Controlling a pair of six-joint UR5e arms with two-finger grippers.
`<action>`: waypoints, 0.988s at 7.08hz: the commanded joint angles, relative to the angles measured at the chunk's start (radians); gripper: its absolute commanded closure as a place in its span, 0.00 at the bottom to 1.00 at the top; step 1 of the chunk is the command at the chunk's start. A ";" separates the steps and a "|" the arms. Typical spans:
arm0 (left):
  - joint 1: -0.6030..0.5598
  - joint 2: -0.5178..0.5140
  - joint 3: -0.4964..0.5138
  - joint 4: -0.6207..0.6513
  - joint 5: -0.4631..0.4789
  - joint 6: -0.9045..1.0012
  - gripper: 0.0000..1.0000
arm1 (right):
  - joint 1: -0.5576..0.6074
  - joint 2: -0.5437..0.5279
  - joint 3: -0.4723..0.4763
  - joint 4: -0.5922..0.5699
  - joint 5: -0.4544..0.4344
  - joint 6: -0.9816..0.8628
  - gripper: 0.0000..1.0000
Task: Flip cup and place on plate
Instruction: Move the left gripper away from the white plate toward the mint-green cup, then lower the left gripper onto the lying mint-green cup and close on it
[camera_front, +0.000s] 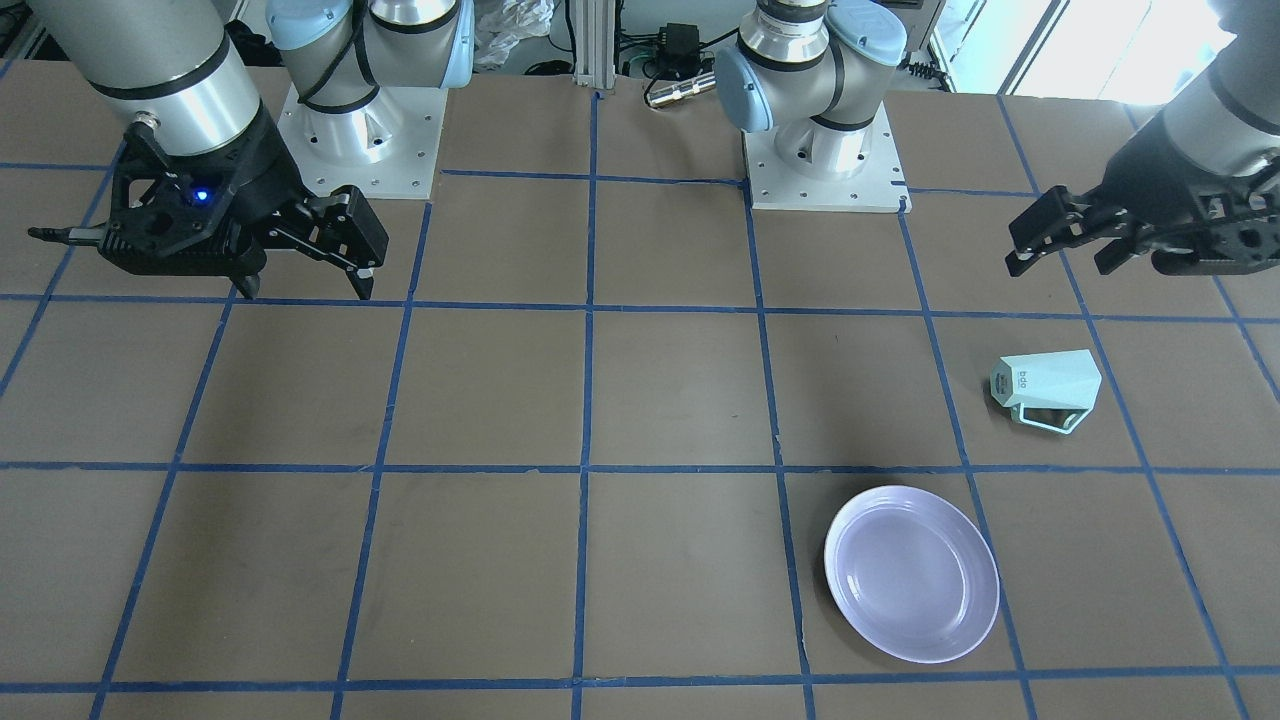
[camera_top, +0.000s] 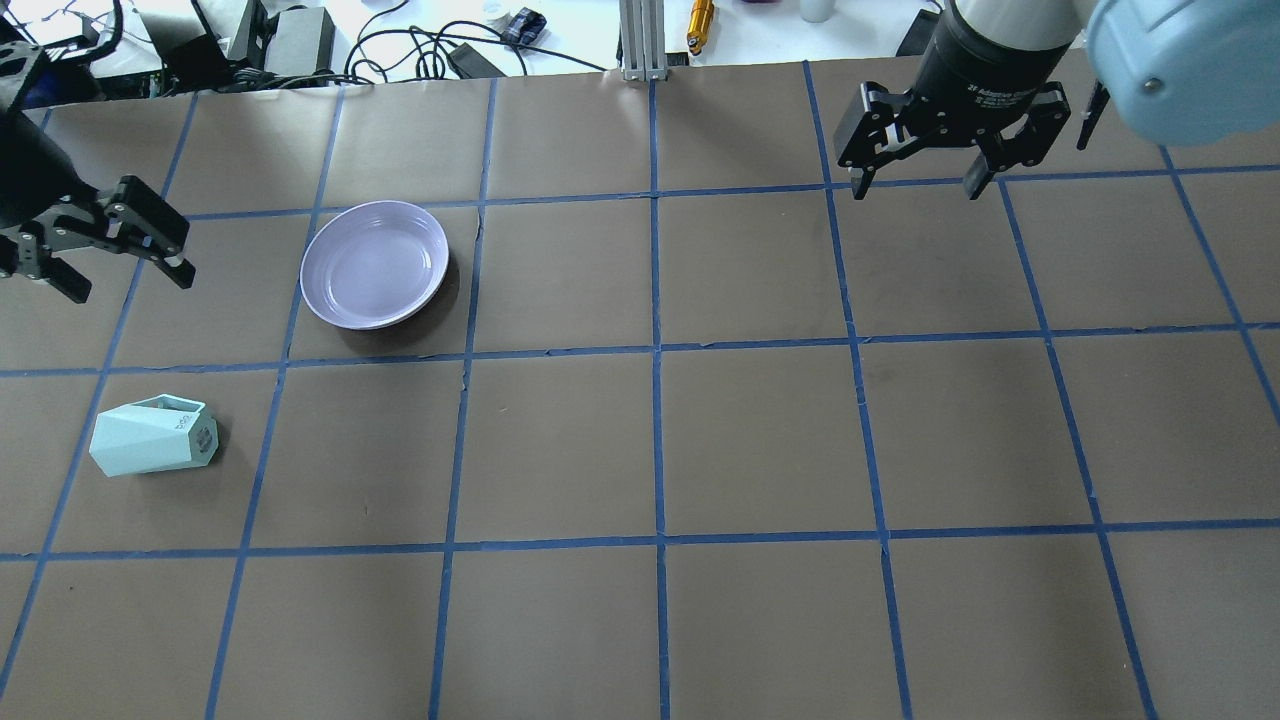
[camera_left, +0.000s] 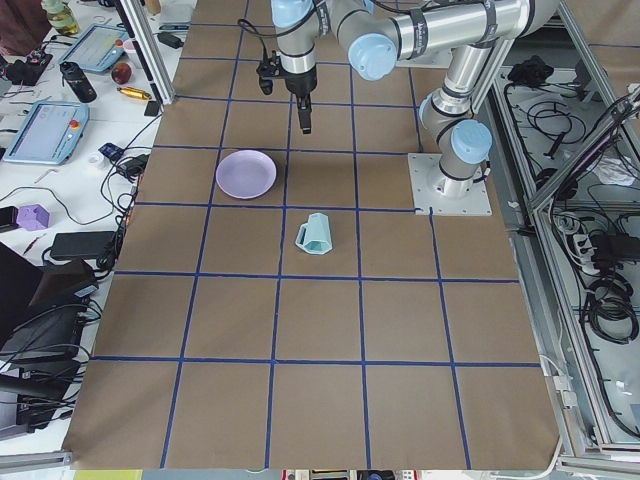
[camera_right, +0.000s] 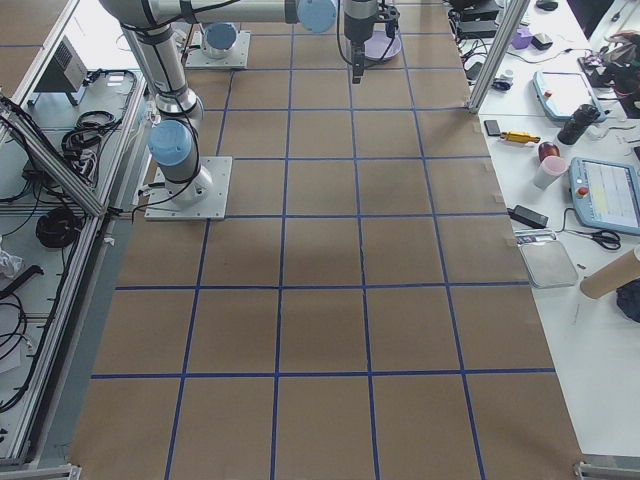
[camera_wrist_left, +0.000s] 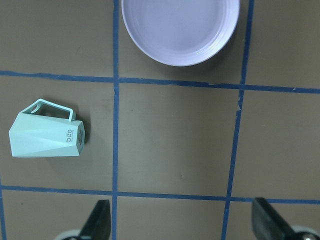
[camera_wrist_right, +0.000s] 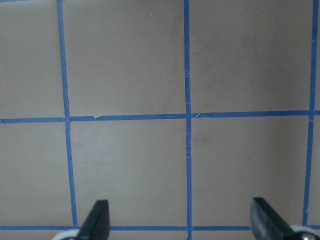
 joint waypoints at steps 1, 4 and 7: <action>0.169 -0.031 -0.023 -0.017 -0.031 0.150 0.01 | 0.000 0.000 0.000 0.000 0.000 0.000 0.00; 0.317 -0.106 -0.052 -0.003 -0.132 0.367 0.00 | 0.000 0.000 0.000 0.000 0.000 0.001 0.00; 0.432 -0.227 -0.046 -0.002 -0.199 0.472 0.00 | 0.000 -0.001 0.000 0.000 0.000 0.000 0.00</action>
